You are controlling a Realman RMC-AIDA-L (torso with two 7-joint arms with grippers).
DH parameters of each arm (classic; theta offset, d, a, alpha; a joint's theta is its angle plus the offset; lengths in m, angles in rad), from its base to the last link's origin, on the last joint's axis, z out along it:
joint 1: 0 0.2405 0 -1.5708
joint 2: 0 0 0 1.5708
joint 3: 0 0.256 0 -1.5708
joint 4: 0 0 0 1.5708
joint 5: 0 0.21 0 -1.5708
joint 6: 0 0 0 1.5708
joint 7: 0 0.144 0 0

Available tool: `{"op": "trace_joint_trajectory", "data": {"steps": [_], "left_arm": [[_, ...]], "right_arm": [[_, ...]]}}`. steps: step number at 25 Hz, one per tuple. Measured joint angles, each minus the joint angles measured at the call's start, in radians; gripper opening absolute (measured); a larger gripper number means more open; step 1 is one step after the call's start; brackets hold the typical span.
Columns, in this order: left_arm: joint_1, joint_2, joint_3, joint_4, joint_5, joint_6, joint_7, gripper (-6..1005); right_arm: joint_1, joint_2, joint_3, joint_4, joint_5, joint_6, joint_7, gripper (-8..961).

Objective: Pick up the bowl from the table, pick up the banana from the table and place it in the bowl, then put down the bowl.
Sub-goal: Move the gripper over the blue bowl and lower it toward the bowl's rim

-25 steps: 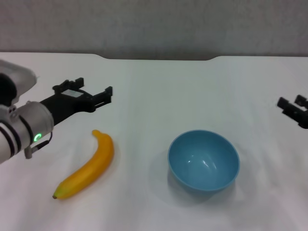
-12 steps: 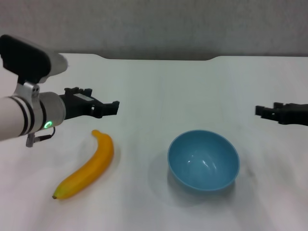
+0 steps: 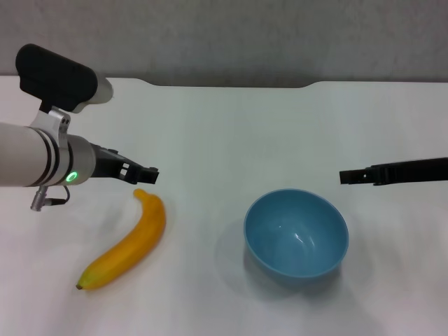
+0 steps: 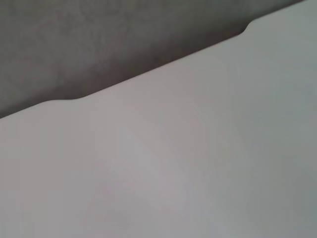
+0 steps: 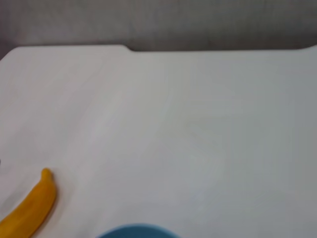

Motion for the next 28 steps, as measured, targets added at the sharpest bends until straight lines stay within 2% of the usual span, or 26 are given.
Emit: {"op": "trace_joint_trajectory", "data": {"steps": [5, 8, 15, 22, 28], "left_arm": [[-0.001, -0.001, 0.000, -0.005, 0.019, 0.006, -0.005, 870], [0.002, -0.001, 0.000, -0.009, 0.018, 0.015, -0.003, 868], [0.006, -0.001, 0.002, -0.006, 0.015, 0.036, -0.002, 866], [0.006, -0.001, 0.002, -0.001, 0.015, 0.048, -0.003, 863], [0.006, -0.001, 0.005, 0.000, 0.016, 0.056, -0.003, 861]], "right_arm": [[0.062, -0.009, 0.059, 0.038, -0.071, -0.100, 0.032, 668], [0.075, -0.010, 0.084, 0.056, -0.109, -0.116, 0.035, 669], [0.127, -0.005, 0.124, 0.171, -0.203, -0.108, 0.029, 669], [0.143, 0.002, 0.120, 0.190, -0.198, -0.095, 0.009, 668], [0.164, 0.003, 0.116, 0.259, -0.198, -0.080, -0.004, 668]]}}
